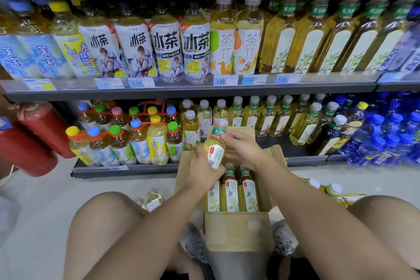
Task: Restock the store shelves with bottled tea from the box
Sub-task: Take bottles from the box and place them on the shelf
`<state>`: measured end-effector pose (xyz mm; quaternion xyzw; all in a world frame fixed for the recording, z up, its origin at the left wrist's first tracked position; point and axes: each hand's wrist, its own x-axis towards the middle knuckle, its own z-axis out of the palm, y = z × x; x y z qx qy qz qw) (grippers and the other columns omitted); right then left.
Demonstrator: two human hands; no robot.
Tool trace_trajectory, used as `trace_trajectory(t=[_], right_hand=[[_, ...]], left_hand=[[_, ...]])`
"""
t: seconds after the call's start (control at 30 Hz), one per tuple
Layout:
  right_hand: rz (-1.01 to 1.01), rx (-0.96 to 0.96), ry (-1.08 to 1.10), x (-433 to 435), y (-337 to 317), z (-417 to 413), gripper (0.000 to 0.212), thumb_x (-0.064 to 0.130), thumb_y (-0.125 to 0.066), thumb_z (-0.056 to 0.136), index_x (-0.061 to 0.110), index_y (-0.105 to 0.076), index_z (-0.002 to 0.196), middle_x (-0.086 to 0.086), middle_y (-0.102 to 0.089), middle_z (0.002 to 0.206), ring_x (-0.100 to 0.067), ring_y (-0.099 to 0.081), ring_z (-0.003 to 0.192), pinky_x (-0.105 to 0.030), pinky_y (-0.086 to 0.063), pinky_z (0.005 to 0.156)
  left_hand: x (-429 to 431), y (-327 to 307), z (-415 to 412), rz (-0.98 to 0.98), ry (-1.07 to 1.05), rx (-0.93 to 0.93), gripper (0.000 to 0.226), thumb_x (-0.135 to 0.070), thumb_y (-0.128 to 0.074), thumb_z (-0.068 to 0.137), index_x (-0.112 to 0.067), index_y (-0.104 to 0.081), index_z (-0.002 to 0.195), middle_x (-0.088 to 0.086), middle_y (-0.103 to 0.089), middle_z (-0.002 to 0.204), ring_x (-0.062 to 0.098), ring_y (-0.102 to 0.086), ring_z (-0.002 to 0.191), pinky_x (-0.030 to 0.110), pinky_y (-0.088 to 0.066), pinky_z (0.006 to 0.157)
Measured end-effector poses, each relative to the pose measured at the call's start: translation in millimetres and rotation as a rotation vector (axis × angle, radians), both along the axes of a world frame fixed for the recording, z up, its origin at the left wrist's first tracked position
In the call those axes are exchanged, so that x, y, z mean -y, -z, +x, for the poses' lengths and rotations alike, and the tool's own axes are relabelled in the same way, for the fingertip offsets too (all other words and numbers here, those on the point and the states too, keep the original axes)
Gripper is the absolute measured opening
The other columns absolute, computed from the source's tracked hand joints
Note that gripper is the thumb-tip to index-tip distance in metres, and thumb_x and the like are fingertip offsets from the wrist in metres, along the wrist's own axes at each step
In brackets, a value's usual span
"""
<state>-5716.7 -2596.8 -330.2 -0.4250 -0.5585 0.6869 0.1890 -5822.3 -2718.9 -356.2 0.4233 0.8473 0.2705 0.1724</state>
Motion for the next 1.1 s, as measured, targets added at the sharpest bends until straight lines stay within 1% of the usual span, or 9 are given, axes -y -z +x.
trace_trajectory(t=[0.1,0.2,0.3,0.43,0.53,0.63,0.83,0.97,1.1], right_hand=[[0.226,0.370,0.040,-3,22,10,0.027,0.030,-0.058,0.095,0.013,-0.070,0.111,-0.006,-0.072,0.106,-0.025,-0.067,0.103,-0.040,-0.055,0.091],[0.406,0.754,-0.130,6,55,14,0.032,0.029,-0.054,0.097,0.007,-0.070,0.114,-0.011,-0.069,0.114,-0.029,-0.063,0.107,-0.033,-0.051,0.088],[0.457,0.922,-0.240,16,89,11,0.029,0.026,-0.055,0.095,0.006,-0.065,0.113,-0.012,-0.068,0.113,-0.030,-0.064,0.104,-0.033,-0.053,0.084],[0.498,1.080,-0.189,25,115,5,0.036,0.028,-0.054,0.092,0.015,-0.057,0.126,-0.011,-0.056,0.129,-0.029,-0.053,0.116,-0.038,-0.047,0.097],[0.401,1.148,-0.134,20,127,-2,0.057,0.032,-0.058,0.090,0.013,-0.041,0.141,-0.016,-0.042,0.143,-0.032,-0.042,0.129,-0.041,-0.035,0.110],[0.317,1.184,-0.133,9,141,-10,0.070,0.029,-0.063,0.087,0.012,-0.031,0.146,-0.021,-0.034,0.148,-0.035,-0.036,0.135,-0.044,-0.029,0.114],[0.394,1.301,-0.070,-2,155,-21,0.041,0.018,-0.034,0.097,0.010,-0.035,0.138,-0.025,-0.040,0.142,-0.039,-0.037,0.131,-0.048,-0.025,0.110],[0.406,1.256,0.079,-6,157,-27,0.026,0.011,-0.032,0.096,0.014,-0.037,0.121,-0.025,-0.046,0.131,-0.041,-0.041,0.122,-0.048,-0.028,0.106],[0.425,1.159,0.206,-8,158,-28,0.021,0.017,-0.040,0.097,0.013,-0.032,0.117,-0.022,-0.047,0.124,-0.040,-0.051,0.111,-0.046,-0.037,0.100]], left_hand=[[4,1,-15,-0.131,0.006,-0.038,0.084,-0.054,-0.074,0.068,-0.020,-0.032,0.132,0.011,-0.053,0.121,0.027,-0.054,0.106,0.041,-0.055,0.085],[11,15,-19,-0.233,-0.022,0.028,0.089,-0.046,-0.078,0.073,-0.017,-0.030,0.142,0.013,-0.049,0.128,0.031,-0.058,0.110,0.039,-0.054,0.085],[17,35,-20,-0.291,-0.042,0.017,0.090,-0.052,-0.076,0.073,-0.017,-0.029,0.142,0.012,-0.050,0.125,0.031,-0.058,0.111,0.041,-0.055,0.087],[15,46,-26,-0.296,-0.060,-0.020,0.094,-0.053,-0.073,0.073,-0.018,-0.025,0.146,0.012,-0.049,0.124,0.031,-0.057,0.112,0.043,-0.055,0.086],[14,52,-30,-0.281,-0.054,-0.034,0.098,-0.053,-0.074,0.073,-0.019,-0.021,0.149,0.012,-0.049,0.126,0.033,-0.056,0.113,0.045,-0.055,0.087],[17,61,-34,-0.289,-0.070,-0.001,0.092,-0.054,-0.073,0.077,-0.019,-0.022,0.145,0.012,-0.051,0.124,0.032,-0.057,0.111,0.045,-0.055,0.086],[21,77,-38,-0.234,-0.109,0.081,0.086,-0.059,-0.068,0.075,-0.019,-0.027,0.140,0.010,-0.052,0.118,0.033,-0.059,0.105,0.049,-0.056,0.084],[20,80,-39,-0.238,-0.090,0.080,0.093,-0.055,-0.069,0.077,-0.020,-0.019,0.147,0.010,-0.050,0.121,0.032,-0.058,0.109,0.049,-0.056,0.085],[18,79,-38,-0.247,-0.106,0.089,0.096,-0.054,-0.071,0.076,-0.018,-0.019,0.148,0.010,-0.050,0.122,0.031,-0.058,0.109,0.048,-0.056,0.085]])
